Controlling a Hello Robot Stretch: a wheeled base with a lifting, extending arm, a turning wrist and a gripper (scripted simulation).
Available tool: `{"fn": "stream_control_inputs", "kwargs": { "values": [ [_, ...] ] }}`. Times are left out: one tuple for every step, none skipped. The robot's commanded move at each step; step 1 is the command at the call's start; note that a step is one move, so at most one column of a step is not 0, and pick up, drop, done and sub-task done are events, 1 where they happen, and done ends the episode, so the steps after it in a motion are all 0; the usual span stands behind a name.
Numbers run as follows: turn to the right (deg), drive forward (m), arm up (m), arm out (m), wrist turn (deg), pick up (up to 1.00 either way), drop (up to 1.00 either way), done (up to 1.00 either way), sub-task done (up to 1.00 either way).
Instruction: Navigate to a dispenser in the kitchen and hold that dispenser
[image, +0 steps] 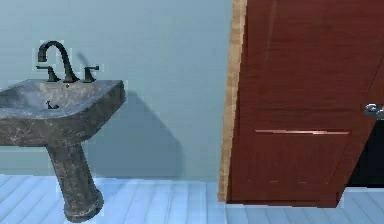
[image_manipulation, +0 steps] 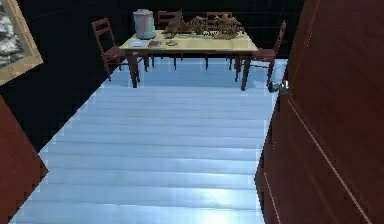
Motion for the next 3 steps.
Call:
{"fn": "stream_control_inputs", "kwargs": {
  "values": [
    [0.0,0.15,0.00,0.00,0.0,0.00,0.00,0.00,0.00],
    [-45.0,0.00,0.00,0.00,0.0,0.00,0.00,0.00,0.00],
    [-45.0,0.00,0.00,0.00,0.0,0.00,0.00,0.00,0.00]
  ]
}}
